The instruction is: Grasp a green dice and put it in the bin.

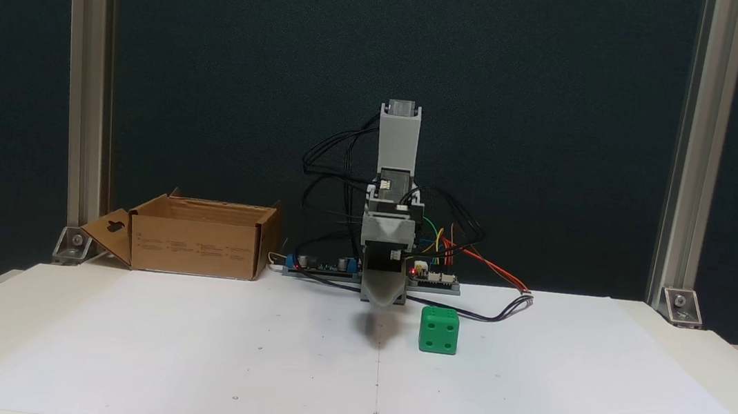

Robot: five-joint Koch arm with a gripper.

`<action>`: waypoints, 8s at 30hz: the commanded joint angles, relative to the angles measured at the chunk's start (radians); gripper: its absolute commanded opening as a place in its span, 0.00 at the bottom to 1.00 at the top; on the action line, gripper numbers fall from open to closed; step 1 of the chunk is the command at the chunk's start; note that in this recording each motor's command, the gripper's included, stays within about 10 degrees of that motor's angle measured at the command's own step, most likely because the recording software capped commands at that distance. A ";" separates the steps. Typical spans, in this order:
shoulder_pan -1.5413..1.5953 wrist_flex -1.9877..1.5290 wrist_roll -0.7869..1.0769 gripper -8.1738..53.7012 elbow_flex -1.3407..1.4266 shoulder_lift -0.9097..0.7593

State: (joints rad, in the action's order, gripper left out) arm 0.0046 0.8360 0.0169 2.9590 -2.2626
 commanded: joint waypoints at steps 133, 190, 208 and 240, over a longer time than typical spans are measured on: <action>0.431 -1.447 -0.638 0.83 -0.816 0.534; 0.407 -1.344 -0.652 0.55 -0.816 0.715; 0.236 -1.660 -0.623 0.33 -1.045 0.446; -1.376 -1.707 0.184 0.33 -1.422 0.577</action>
State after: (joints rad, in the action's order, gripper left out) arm -1.3192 -0.9112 0.1089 1.6030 -1.6935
